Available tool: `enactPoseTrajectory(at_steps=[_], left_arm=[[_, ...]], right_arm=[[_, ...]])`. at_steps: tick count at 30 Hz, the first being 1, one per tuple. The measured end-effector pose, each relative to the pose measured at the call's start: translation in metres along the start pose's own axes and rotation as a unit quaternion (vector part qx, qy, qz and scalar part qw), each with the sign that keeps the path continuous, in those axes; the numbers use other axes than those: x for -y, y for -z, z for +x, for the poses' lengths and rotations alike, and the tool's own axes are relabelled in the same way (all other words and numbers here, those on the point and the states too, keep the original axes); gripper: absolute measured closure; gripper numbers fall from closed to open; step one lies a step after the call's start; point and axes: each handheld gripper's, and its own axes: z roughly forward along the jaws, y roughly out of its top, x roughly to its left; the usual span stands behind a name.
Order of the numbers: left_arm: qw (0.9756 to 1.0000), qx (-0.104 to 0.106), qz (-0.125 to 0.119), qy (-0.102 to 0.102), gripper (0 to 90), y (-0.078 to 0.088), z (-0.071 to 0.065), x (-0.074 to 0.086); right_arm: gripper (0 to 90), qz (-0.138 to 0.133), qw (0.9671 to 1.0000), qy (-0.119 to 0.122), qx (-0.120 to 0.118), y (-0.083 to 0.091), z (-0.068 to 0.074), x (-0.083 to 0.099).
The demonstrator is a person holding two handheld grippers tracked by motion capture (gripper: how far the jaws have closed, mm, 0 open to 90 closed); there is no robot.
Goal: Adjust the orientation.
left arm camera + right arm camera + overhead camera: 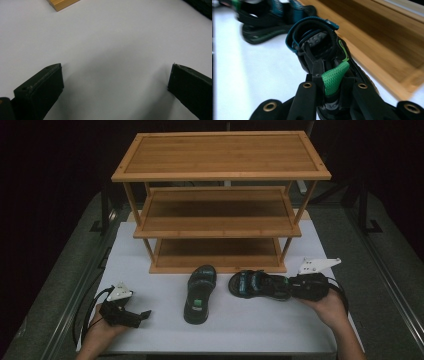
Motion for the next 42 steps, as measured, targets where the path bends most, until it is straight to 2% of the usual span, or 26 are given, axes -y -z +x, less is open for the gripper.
enactPoseTrajectory(at_steps=[5, 8, 11, 15, 17, 19, 21, 23, 24, 25, 26, 27, 30, 32, 33, 36, 42], left_arm=[[1.0000, 0.000, 0.000, 0.000, 0.0, 0.000, 0.000, 0.000], [1.0000, 0.000, 0.000, 0.000, 0.0, 0.000, 0.000, 0.000], [1.0000, 0.000, 0.000, 0.000, 0.0, 0.000, 0.000, 0.000], [1.0000, 0.000, 0.000, 0.000, 0.0, 0.000, 0.000, 0.000], [1.0000, 0.000, 0.000, 0.000, 0.0, 0.000, 0.000, 0.000], [1.0000, 0.000, 0.000, 0.000, 0.0, 0.000, 0.000, 0.000], [1.0000, 0.000, 0.000, 0.000, 0.0, 0.000, 0.000, 0.000], [1.0000, 0.000, 0.000, 0.001, 0.0, 0.000, 0.000, 0.000], [1.0000, 0.000, 0.000, 0.000, 0.0, 0.000, 0.000, 0.000], [1.0000, 0.000, 0.000, 0.000, 0.0, 0.000, 0.000, 0.000], [1.0000, 0.001, 0.000, 0.000, 0.0, 0.000, 0.000, 0.000], [1.0000, 0.000, 0.000, 0.000, 0.0, 0.000, 0.000, 0.000], [1.0000, 0.001, 0.000, 0.000, 0.0, 0.000, 0.000, 0.000], [1.0000, 0.000, 0.000, 0.000, 0.0, 0.000, 0.000, 0.000], [1.0000, 0.000, 0.000, 0.000, 0.0, 0.000, 0.000, 0.000], [1.0000, 0.001, 0.000, 0.000, 0.0, 0.000, 0.000, 0.000], [1.0000, 0.001, 0.000, 0.001, 0.0, 0.000, 0.000, 0.000]], right_arm=[[79.4, 0.006, 0.9999, 0.000, -0.010, -0.009, 0.023, -0.005], [79.1, 0.005, 0.9999, -0.014, -0.006, -0.014, 0.030, -0.005], [75.6, 0.012, 0.9997, -0.023, 0.001, -0.014, 0.028, -0.002], [64.3, 0.030, 0.9987, -0.036, 0.017, -0.013, 0.023, 0.007], [54.9, 0.022, 0.9989, -0.039, 0.010, -0.010, 0.020, 0.010], [51.0, 0.014, 0.9994, -0.028, 0.012, -0.003, 0.020, 0.010], [51.2, 0.008, 0.9995, -0.026, 0.013, 0.001, 0.020, 0.010], [52.6, -0.014, 0.9996, -0.023, 0.011, 0.014, 0.017, 0.010], [57.4, -0.032, 0.9990, -0.024, 0.022, 0.027, 0.013, 0.013], [60.9, -0.033, 0.9986, -0.024, 0.033, 0.031, 0.010, 0.016], [68.6, -0.030, 0.9982, -0.025, 0.045, 0.034, 0.007, 0.020], [68.6, -0.030, 0.9982, -0.025, 0.045, 0.034, 0.007, 0.020], [88.0, -0.017, 0.9977, -0.032, 0.058, 0.034, -0.005, 0.033], [89.6, 0.001, 0.9980, -0.034, 0.053, 0.021, -0.017, 0.045], [89.6, 0.001, 0.9980, -0.034, 0.053, 0.021, -0.017, 0.045], [89.7, 0.024, 0.9973, -0.034, 0.060, 0.007, -0.026, 0.052], [89.7, 0.048, 0.9975, -0.031, 0.041, -0.011, -0.028, 0.056]])
